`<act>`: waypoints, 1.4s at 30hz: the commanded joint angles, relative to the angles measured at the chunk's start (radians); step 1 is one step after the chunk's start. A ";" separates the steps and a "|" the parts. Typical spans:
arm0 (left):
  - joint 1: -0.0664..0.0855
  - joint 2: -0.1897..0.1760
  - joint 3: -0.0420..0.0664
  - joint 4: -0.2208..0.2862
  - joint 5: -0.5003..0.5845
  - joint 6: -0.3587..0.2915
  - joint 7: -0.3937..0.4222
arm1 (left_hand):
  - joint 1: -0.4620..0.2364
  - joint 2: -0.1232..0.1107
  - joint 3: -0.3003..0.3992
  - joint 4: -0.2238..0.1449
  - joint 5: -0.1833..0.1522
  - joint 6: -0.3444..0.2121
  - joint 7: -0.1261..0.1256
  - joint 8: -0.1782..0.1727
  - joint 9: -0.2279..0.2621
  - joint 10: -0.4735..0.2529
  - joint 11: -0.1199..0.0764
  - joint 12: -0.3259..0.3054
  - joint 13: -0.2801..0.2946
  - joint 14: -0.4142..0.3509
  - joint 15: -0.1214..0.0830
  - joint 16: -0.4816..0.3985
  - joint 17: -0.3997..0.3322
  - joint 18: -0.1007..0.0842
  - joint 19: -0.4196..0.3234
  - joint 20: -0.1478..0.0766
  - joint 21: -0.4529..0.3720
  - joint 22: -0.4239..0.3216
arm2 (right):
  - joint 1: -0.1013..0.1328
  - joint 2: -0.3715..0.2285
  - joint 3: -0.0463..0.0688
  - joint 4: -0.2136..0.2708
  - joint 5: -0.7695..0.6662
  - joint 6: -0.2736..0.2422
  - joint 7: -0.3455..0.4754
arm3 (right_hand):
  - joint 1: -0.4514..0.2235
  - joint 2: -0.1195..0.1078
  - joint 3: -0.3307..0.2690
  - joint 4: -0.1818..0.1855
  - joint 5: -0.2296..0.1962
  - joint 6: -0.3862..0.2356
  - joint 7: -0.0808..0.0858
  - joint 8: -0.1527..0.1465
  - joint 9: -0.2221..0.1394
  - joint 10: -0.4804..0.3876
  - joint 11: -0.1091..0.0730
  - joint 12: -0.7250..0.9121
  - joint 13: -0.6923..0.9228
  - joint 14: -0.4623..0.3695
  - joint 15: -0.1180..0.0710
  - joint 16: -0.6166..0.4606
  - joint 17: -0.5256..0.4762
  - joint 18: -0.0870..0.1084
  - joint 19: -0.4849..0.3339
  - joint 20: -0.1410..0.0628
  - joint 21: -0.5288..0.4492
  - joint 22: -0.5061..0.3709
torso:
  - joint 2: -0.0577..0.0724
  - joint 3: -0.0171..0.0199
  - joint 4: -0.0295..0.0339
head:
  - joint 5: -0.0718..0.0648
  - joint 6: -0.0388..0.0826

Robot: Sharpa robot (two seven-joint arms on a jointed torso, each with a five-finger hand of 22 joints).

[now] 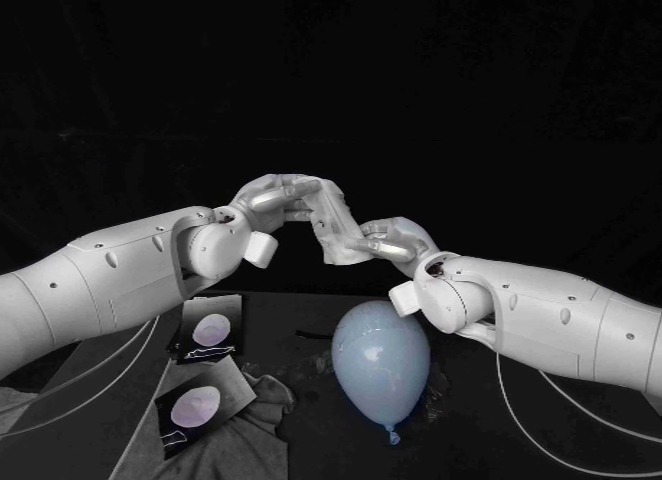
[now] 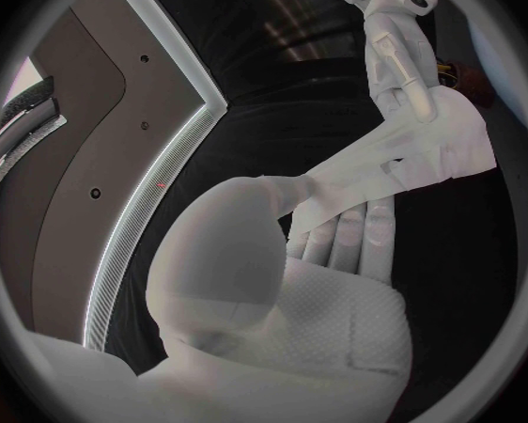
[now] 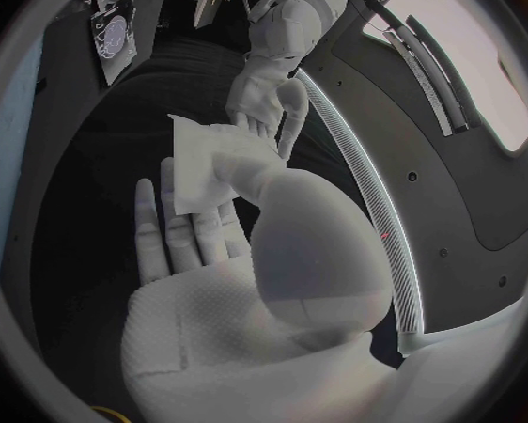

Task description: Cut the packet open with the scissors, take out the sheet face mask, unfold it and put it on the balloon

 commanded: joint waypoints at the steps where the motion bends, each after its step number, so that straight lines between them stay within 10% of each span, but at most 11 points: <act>1: 0.004 0.001 0.004 -0.003 0.006 -0.008 0.027 | 0.001 0.008 0.006 -0.002 0.003 0.007 0.027 0.004 0.131 0.007 -0.003 0.002 0.001 0.003 -0.004 0.000 -0.002 0.015 0.004 0.001 -0.005 -0.001 | -0.002 -0.008 -0.002 0.006 -0.047 0.030 -0.025 | 0.032 0.023 0.061 -0.067 0.015 -0.005 0.006 -0.012 -0.008 -0.012 0.001 -0.001 0.002 -0.003 0.007 -0.008 -0.003 0.008 0.002 -0.001 0.011 0.007 | 0.000 0.0000 0.0002 | -0.001 -0.001; 13: 0.004 0.002 0.004 -0.007 0.007 -0.008 0.027 | 0.000 0.008 0.007 -0.002 0.003 0.006 0.027 0.004 0.131 0.007 -0.002 0.002 0.001 0.003 -0.004 0.000 -0.002 0.015 0.004 0.001 -0.006 -0.001 | -0.002 -0.024 -0.002 0.023 -0.079 0.050 -0.043 | 0.086 0.060 0.146 -0.153 0.147 -0.037 0.024 -0.068 -0.061 -0.050 0.026 -0.037 -0.008 -0.040 0.028 -0.037 -0.024 -0.010 -0.133 0.001 0.185 0.172 | 0.000 0.0004 0.0006 | -0.001 -0.002; 21: 0.004 0.003 0.004 -0.009 0.007 -0.009 0.029 | 0.000 0.008 0.007 -0.002 0.003 0.006 0.027 0.004 0.131 0.007 -0.002 0.002 0.001 0.003 -0.004 0.000 -0.002 0.015 0.004 0.001 -0.006 -0.001 | -0.002 -0.030 -0.002 0.027 -0.093 0.067 -0.059 | 0.072 0.053 0.200 -0.151 0.156 -0.069 0.035 -0.083 -0.083 -0.086 0.037 -0.055 -0.015 -0.064 0.040 -0.045 -0.034 -0.017 -0.253 0.006 0.340 0.328 | 0.000 -0.0003 0.0006 | -0.001 -0.001; 34: 0.004 0.005 0.004 -0.019 0.008 -0.018 0.041 | -0.001 0.008 0.008 -0.002 0.003 0.006 0.027 0.005 0.132 0.007 -0.002 0.002 0.001 0.003 -0.004 0.000 -0.002 0.015 0.003 0.001 -0.007 -0.001 | -0.002 -0.044 -0.002 0.028 -0.125 0.114 -0.099 | 0.080 0.047 0.280 -0.145 0.332 -0.141 0.040 -0.097 -0.097 -0.164 0.063 -0.070 -0.031 -0.144 0.058 -0.048 -0.029 -0.027 -0.296 0.008 0.368 0.371 | 0.001 -0.0004 -0.0003 | -0.003 -0.004; 42: 0.004 0.012 0.005 -0.037 0.012 -0.023 0.054 | -0.001 0.008 0.008 -0.002 0.003 0.005 0.027 0.006 0.133 0.007 -0.002 0.002 0.001 0.003 -0.004 0.000 -0.002 0.015 0.003 0.001 -0.008 -0.001 | -0.002 -0.054 -0.003 0.027 -0.137 0.126 -0.117 | 0.080 0.041 0.274 -0.140 0.278 -0.125 0.038 -0.075 -0.091 -0.146 0.053 -0.042 -0.027 -0.146 0.055 -0.031 -0.020 -0.027 -0.297 0.007 0.378 0.383 | 0.001 -0.0003 -0.0003 | -0.005 -0.006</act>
